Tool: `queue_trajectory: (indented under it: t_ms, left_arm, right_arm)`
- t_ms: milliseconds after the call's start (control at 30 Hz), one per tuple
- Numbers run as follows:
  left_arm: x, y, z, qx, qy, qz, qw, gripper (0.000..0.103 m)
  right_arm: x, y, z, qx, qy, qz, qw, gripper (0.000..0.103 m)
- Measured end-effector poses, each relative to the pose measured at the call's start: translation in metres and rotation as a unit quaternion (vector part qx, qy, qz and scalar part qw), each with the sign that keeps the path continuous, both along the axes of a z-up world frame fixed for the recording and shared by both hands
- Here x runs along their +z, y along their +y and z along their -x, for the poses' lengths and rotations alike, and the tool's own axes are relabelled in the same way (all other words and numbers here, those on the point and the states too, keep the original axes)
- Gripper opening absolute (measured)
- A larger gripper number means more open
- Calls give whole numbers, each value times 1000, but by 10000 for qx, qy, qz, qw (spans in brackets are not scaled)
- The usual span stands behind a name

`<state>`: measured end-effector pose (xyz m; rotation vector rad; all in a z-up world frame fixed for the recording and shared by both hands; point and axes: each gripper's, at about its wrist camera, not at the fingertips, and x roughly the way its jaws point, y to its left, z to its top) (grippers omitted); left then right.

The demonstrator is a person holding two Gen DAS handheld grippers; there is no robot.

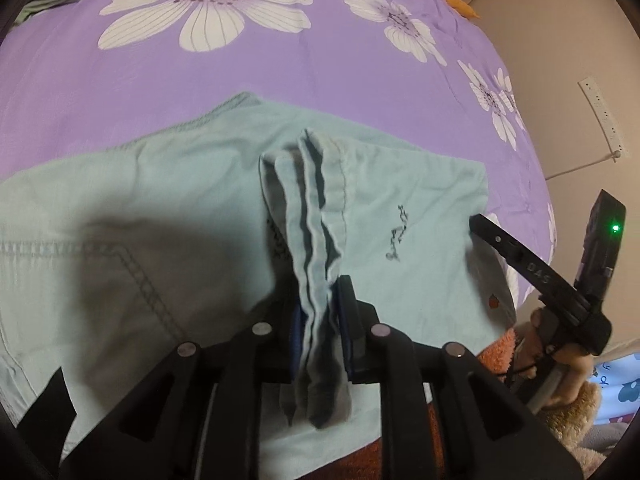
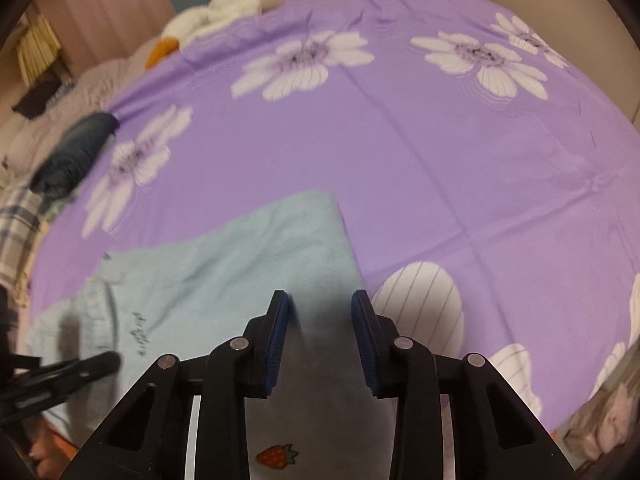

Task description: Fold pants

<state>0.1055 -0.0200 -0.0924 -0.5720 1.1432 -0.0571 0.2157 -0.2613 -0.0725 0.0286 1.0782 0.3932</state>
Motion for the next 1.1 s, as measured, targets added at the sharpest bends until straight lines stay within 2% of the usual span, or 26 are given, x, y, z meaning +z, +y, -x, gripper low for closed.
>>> queue_trajectory:
  t_ms: [167,567,733,1100]
  left_arm:
    - [-2,3,12,95,7,240,9997,19]
    - [-4,0,27,105,33,378,9992,21]
    - [-3,-4,32,75,-1,298,9995,21]
    - [-7,-13,49,277,-415,103,9987,23]
  right_arm:
    - [0,2,10,123,-150,276,9994,36]
    - [-2,1,33,191,-317,594,9975,36]
    - [-3,-3,37,134,-269,535,9981,36]
    - [-6,-14,55,127,-419,327,9985,36]
